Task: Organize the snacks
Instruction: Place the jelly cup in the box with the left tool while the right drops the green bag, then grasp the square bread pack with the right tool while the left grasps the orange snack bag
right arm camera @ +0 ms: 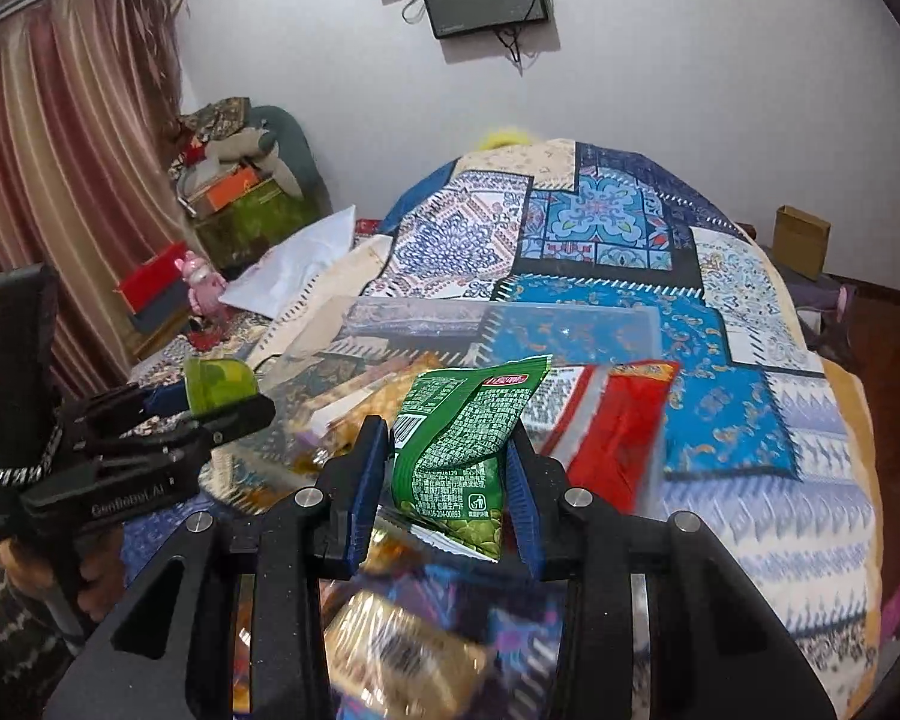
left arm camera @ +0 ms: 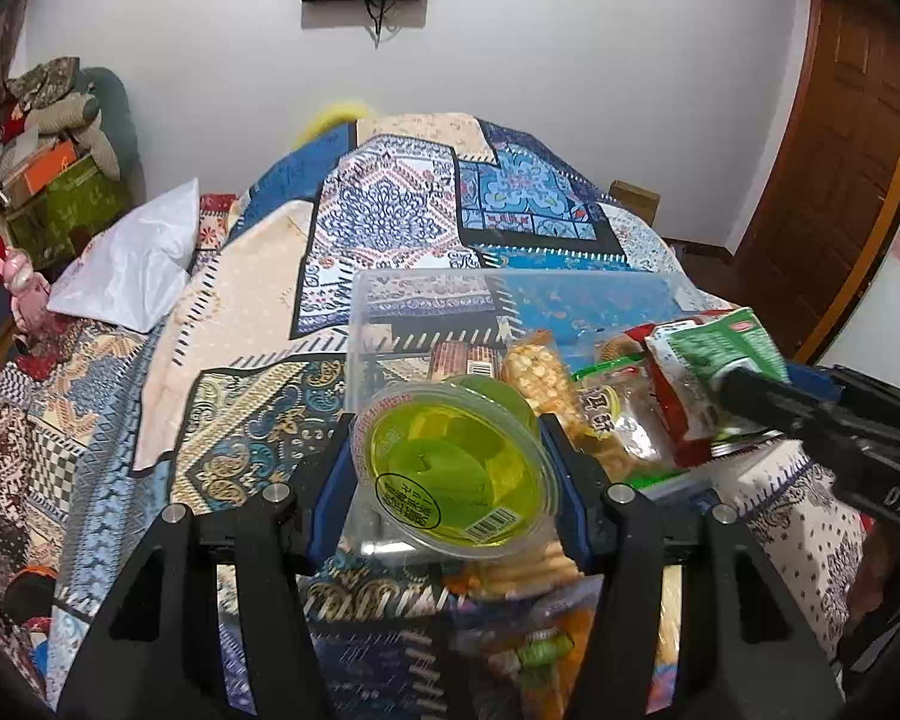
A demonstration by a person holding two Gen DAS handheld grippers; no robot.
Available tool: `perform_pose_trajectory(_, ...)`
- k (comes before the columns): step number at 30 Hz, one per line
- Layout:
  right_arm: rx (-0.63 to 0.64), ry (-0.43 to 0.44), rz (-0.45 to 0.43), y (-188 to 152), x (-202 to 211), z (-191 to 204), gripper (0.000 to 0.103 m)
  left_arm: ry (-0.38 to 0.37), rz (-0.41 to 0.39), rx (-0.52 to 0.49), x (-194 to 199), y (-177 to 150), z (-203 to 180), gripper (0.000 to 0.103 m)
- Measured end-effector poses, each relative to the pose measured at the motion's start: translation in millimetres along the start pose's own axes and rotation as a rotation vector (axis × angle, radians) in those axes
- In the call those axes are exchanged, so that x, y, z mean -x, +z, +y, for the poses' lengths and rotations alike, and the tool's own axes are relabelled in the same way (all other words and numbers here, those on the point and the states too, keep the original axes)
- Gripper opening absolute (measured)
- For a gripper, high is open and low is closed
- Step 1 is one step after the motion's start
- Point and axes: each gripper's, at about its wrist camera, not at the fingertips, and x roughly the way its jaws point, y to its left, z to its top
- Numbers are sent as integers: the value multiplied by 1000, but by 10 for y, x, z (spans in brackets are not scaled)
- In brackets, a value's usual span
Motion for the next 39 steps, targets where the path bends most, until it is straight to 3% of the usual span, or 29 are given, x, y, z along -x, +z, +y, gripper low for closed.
perform_pose_trajectory(11,74,-25,59,-2,-361,146,37,18,12,8,-212,22,4,57)
perform_pose_trajectory(22,90,-18,39,-35,-25,208,40,20,-48,-39,224,-25,-65,57)
perform_pose_trajectory(29,87,-27,62,-306,244,239,57,12,-3,-55,411,-309,-50,58)
perform_pose_trajectory(32,75,-50,82,-440,244,234,77,14,24,-56,424,-462,-37,61)
perform_pose_trajectory(39,58,-69,173,-563,-78,251,79,16,82,-55,426,-720,-9,64)
